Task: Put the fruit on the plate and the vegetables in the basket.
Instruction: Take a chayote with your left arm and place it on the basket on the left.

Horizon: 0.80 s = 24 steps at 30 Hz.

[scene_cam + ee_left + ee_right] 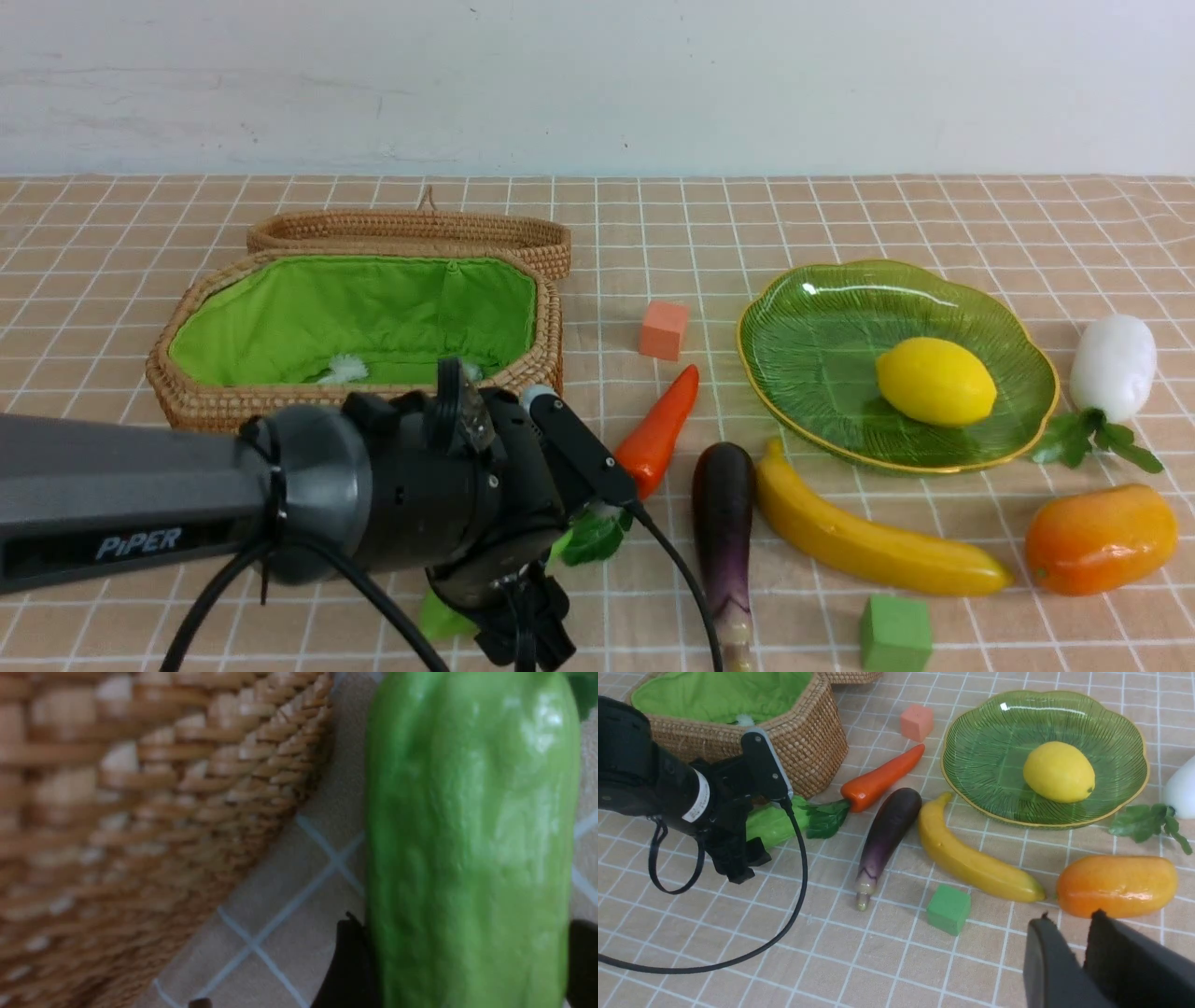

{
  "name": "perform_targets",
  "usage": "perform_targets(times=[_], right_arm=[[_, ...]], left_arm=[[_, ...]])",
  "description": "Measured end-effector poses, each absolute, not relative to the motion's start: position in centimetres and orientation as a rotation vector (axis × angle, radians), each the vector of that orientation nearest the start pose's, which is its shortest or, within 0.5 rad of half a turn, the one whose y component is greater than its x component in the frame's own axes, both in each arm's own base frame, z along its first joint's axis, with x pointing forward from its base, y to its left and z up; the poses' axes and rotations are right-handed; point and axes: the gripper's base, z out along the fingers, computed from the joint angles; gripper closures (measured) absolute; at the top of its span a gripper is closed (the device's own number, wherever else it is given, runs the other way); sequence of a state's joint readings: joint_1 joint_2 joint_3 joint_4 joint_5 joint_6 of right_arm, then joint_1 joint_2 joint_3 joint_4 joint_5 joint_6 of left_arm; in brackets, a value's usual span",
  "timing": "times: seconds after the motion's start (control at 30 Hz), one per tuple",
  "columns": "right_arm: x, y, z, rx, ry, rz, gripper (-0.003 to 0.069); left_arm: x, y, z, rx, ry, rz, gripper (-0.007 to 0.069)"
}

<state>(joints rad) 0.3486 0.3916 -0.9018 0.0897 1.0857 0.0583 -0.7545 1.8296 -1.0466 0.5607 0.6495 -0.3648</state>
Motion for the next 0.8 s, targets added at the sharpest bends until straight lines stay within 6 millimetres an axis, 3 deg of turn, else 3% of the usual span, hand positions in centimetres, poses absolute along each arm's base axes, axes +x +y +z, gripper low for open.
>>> perform_targets(times=[0.1, 0.23, 0.33, 0.53, 0.67, 0.8], right_arm=[[2.5, 1.7, 38.3, -0.306, 2.053, 0.362, 0.0519], [2.4, 1.7, 38.3, -0.307, 2.053, 0.366, 0.0519], [2.4, 1.7, 38.3, -0.307, 2.053, 0.366, 0.0519], [2.5, 1.7, 38.5, -0.301, 2.027, 0.372, 0.0519], [2.6, 1.8, 38.8, -0.295, 1.998, 0.379, 0.0518], [2.7, 1.8, 38.9, -0.296, 1.977, 0.379, 0.0516]], left_arm=[[27.0, -21.3, 16.0, 1.018, 2.527, 0.29, 0.0201], [27.0, -21.2, 16.2, 1.0, 2.53, 0.286, 0.0197], [26.0, -21.4, 18.2, 0.999, 2.507, 0.257, 0.0197], [21.0, -21.7, 25.6, 1.165, 2.331, 0.153, 0.0197], [20.0, -18.0, 30.8, 1.152, 2.194, 0.174, 0.0197], [21.7, -14.3, 32.7, 1.081, 2.134, 0.263, 0.0197]])
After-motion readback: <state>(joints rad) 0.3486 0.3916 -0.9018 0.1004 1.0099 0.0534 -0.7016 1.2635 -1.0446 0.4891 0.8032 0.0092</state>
